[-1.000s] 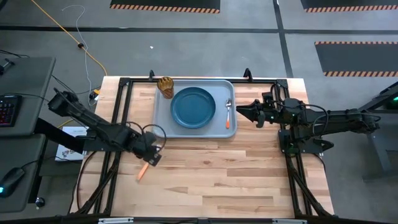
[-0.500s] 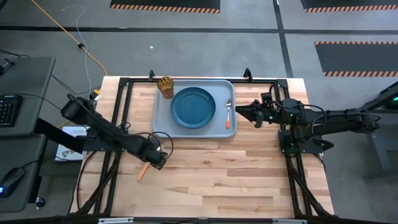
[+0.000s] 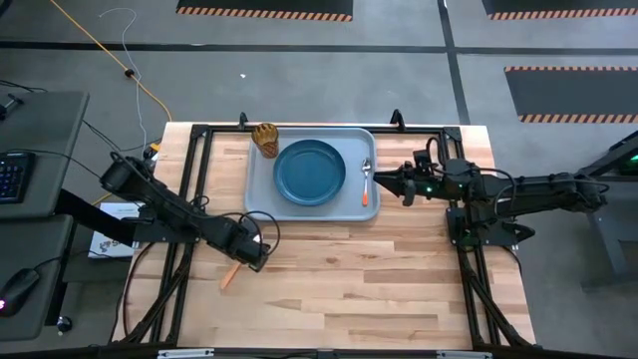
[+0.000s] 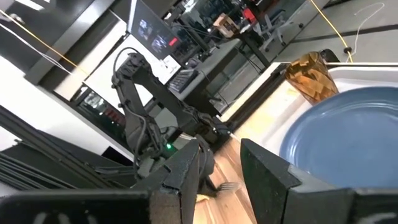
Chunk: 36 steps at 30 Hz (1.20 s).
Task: Pick and place plate/cup/fork/spoon on tray
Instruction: Put the fork between the plate and spoon on the tray
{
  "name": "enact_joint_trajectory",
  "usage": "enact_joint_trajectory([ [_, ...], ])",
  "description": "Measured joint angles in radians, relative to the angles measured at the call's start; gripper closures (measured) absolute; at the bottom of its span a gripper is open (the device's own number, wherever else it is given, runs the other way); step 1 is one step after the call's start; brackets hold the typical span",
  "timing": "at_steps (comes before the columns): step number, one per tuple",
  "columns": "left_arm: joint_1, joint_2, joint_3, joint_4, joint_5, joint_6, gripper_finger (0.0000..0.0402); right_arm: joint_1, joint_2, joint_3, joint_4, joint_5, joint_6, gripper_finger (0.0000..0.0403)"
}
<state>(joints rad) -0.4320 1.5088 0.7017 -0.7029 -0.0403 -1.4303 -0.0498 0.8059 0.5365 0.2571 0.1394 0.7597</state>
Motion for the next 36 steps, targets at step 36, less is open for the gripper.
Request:
enact_joint_trajectory([
  [36,0.396,-0.249,0.219,0.873,0.881,0.044,0.0388,0.157,0.599,0.648,-0.329,-0.294,-0.429,0.0246],
])
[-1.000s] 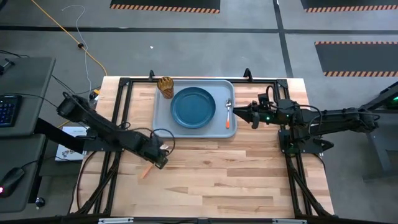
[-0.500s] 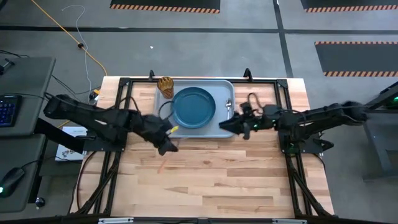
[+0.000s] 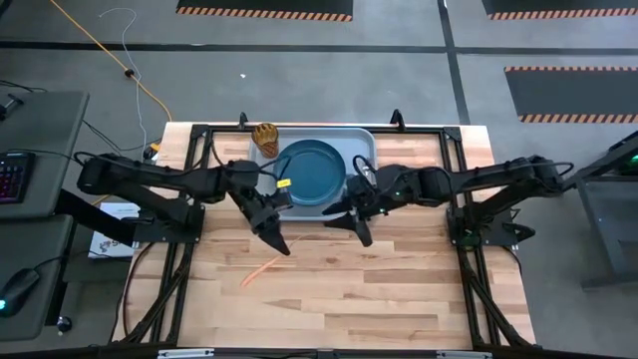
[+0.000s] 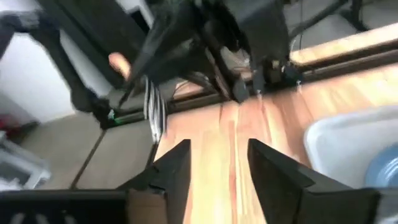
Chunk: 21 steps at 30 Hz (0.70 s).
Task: Pick and place plate/cup/fork/spoon on tray
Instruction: Put the fork between the plate and spoon on the tray
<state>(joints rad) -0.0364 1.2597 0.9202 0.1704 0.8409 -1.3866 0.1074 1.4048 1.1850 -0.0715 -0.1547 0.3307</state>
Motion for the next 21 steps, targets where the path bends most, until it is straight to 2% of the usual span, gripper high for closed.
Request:
enact_joint_trajectory([
  [3,0.006,0.007,-0.003,0.020,0.048,-0.048,0.0388,0.000,0.038,0.066,0.001,-0.044,-0.045,0.0212],
  [9,0.011,0.013,0.000,0.069,0.051,-0.087,0.0388,0.000,0.083,0.131,0.009,-0.147,-0.119,0.0158],
  [13,0.011,0.014,0.000,0.072,0.041,-0.098,0.0388,0.005,0.087,0.131,0.000,-0.187,-0.130,0.0147],
  [21,0.020,0.013,0.000,0.083,0.011,-0.100,0.0388,0.005,0.110,0.130,0.008,-0.136,-0.129,0.0147],
])
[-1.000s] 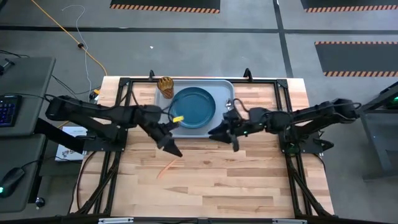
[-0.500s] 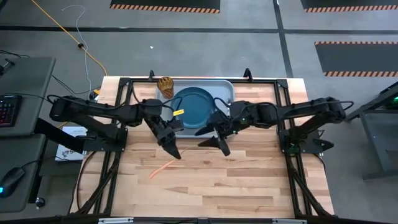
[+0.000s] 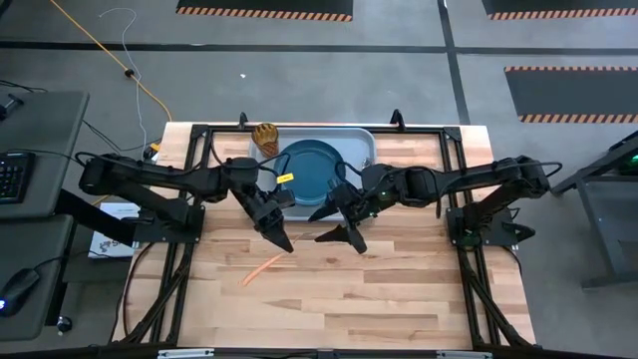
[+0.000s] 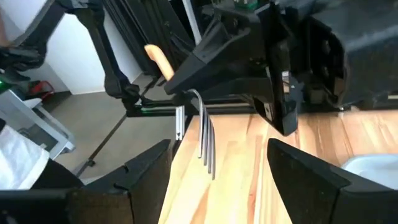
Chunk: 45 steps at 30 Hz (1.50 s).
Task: Pick and place plate/cup/fork/spoon on tray
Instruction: Put the fork between the plate and spoon on the tray
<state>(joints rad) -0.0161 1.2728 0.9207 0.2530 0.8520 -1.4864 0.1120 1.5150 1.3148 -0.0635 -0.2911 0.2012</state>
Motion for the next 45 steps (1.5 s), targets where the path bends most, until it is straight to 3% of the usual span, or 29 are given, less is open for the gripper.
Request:
enact_joint_trajectory([
  [6,0.017,0.000,0.000,-0.002,-0.010,0.004,0.0388,0.000,0.000,0.000,0.019,0.022,-0.001,0.0176],
  [24,0.038,0.000,0.000,-0.004,-0.023,0.025,0.0387,0.000,0.019,-0.001,0.049,0.043,-0.001,0.0370],
  [27,0.038,0.000,0.000,-0.006,-0.025,0.023,0.0371,-0.001,0.018,-0.001,0.045,0.043,-0.002,0.0396],
  [31,0.038,0.000,0.000,-0.012,-0.041,0.060,0.0342,-0.001,0.017,-0.001,0.035,0.009,0.006,0.0398],
  [39,0.083,0.000,0.000,-0.014,-0.082,0.099,0.0312,-0.001,-0.046,-0.001,-0.217,-0.076,0.007,0.0401],
  [45,0.194,0.000,0.000,0.014,-0.071,0.200,0.0304,-0.001,-0.142,-0.001,-0.581,-0.157,0.055,0.0402],
])
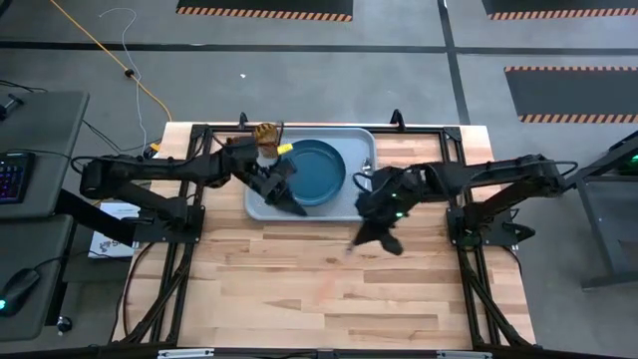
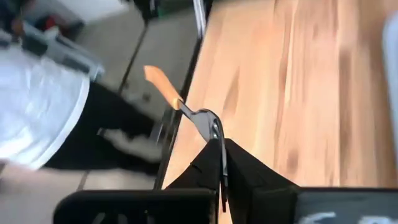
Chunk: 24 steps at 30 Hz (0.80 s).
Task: Pick and place plate/cup/fork/spoon on tray
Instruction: Put the fork between the plate and spoon on the tray
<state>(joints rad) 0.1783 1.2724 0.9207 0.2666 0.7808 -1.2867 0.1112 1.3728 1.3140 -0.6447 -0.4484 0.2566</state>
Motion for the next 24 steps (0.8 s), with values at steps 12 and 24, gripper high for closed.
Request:
enact_joint_trajectory([
  [12,0.235,-0.068,0.000,0.040,-0.021,0.388,0.0350,-0.125,0.031,0.149,-0.532,0.049,0.070,0.0402],
  [24,0.450,-0.320,0.000,-0.220,-0.167,0.716,0.0401,-0.386,0.391,0.536,-0.885,0.108,-0.199,0.0403],
])
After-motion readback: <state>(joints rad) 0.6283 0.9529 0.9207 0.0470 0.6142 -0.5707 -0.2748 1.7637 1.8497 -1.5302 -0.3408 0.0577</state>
